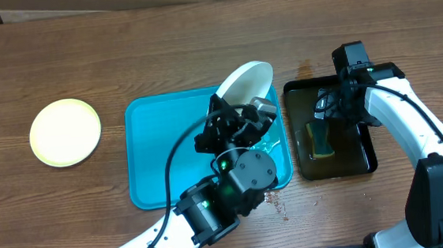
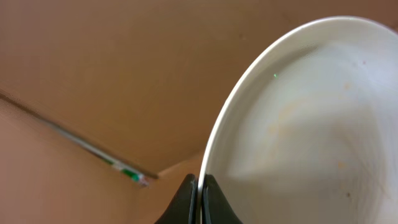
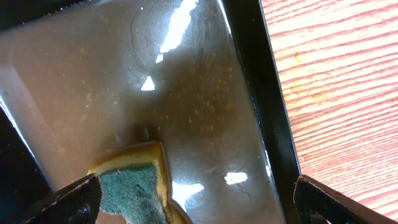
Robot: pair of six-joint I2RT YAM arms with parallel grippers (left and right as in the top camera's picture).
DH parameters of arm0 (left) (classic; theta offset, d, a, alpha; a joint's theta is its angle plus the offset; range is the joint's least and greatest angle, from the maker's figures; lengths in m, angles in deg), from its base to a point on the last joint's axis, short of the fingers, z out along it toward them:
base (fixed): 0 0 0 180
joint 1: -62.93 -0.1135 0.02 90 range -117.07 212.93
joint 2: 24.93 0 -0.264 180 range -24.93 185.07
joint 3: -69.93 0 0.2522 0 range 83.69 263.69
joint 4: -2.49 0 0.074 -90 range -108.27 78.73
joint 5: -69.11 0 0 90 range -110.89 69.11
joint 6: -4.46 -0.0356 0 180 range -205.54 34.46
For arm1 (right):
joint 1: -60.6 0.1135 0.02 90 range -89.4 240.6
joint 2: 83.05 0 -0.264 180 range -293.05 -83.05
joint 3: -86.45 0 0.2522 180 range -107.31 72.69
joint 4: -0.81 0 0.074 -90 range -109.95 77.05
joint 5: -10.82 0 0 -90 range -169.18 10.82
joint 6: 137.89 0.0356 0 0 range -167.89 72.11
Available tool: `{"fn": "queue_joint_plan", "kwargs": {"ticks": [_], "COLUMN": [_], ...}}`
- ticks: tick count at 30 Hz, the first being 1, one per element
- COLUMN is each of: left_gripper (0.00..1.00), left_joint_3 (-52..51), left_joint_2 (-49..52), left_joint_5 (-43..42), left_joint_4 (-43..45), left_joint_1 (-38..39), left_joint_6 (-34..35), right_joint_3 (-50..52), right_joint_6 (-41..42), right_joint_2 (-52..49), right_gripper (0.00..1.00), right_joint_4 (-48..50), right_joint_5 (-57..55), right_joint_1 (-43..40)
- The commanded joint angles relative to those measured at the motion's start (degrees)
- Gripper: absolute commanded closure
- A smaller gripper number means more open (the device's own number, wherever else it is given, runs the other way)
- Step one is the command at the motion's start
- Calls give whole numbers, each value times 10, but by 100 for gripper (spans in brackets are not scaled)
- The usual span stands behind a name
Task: Clean dirty plates on tray and stack at the side
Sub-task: 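Lift the white plate with the left gripper and carry it leftward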
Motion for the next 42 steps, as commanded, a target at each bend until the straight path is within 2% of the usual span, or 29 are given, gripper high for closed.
{"fn": "queue_joint_plan", "kwargs": {"ticks": [1, 4, 12, 16, 19, 21, 24, 27, 31, 35, 38, 42], "left_gripper": [96, 96, 96, 96, 96, 96, 96, 96, 96, 96, 96, 96], "left_joint_3": [10, 10, 10, 10, 10, 10, 10, 10, 14, 21, 21, 21], "left_joint_2": [2, 2, 2, 2, 2, 2, 2, 2, 2, 2, 7, 22], "left_joint_5": [84, 81, 78, 78, 57, -2, -148, -304, -520, -714, -785, -807], "left_joint_4": [84, 108, 108, 95, 27, -51, -170, -227, -230, -248, -267, -295], "left_joint_1": [19, 23, 22, 5, -20, -41, -91, -176, -316, -489, -615, -764], "left_joint_6": [-165, -191, -172, -48, 80, 169, 307, 410, 452, 515, 550, 577], "right_joint_3": [-7, -7, -7, -7, -7, -7, -7, -7, -7, -7, -7, -7], "right_joint_6": [2, 2, 2, 2, 2, 2, 2, 2, 2, 2, 2, 2], "right_joint_2": [7, 7, 7, 7, 7, 7, 7, 7, 7, 7, 7, 7], "right_gripper": [0, 0, 0, 0, 0, 0, 0, 0, 0, 0, 0, 0], "right_joint_4": [2, 2, 2, 2, 1, 2, 2, 2, 2, 11, 12, 12], "right_joint_5": [-9, -9, -9, -9, -9, -9, -9, -9, -9, -9, -9, -9], "right_joint_1": [-3, -3, -3, -3, -3, -3, -3, -3, -3, -3, -3, -3]}}
